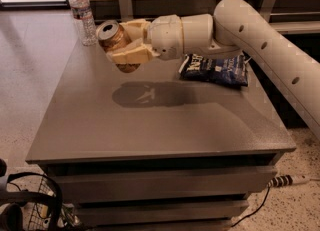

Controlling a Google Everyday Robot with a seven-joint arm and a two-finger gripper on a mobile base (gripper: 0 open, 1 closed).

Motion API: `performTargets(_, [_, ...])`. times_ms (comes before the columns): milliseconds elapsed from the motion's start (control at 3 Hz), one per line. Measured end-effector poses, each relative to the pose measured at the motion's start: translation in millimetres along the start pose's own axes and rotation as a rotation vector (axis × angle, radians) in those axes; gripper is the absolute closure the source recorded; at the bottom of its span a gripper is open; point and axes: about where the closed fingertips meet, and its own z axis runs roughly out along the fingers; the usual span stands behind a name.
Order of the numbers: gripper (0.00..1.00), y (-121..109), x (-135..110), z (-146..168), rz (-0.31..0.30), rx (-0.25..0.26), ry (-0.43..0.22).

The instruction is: Place orange can upright

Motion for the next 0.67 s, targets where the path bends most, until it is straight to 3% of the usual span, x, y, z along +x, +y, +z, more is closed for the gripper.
performTargets(333, [1.0, -15, 8, -8, 0.094, 0.04, -0.018])
performTargets(667, [1.0, -38, 19, -17, 0.142, 0.095, -0.056])
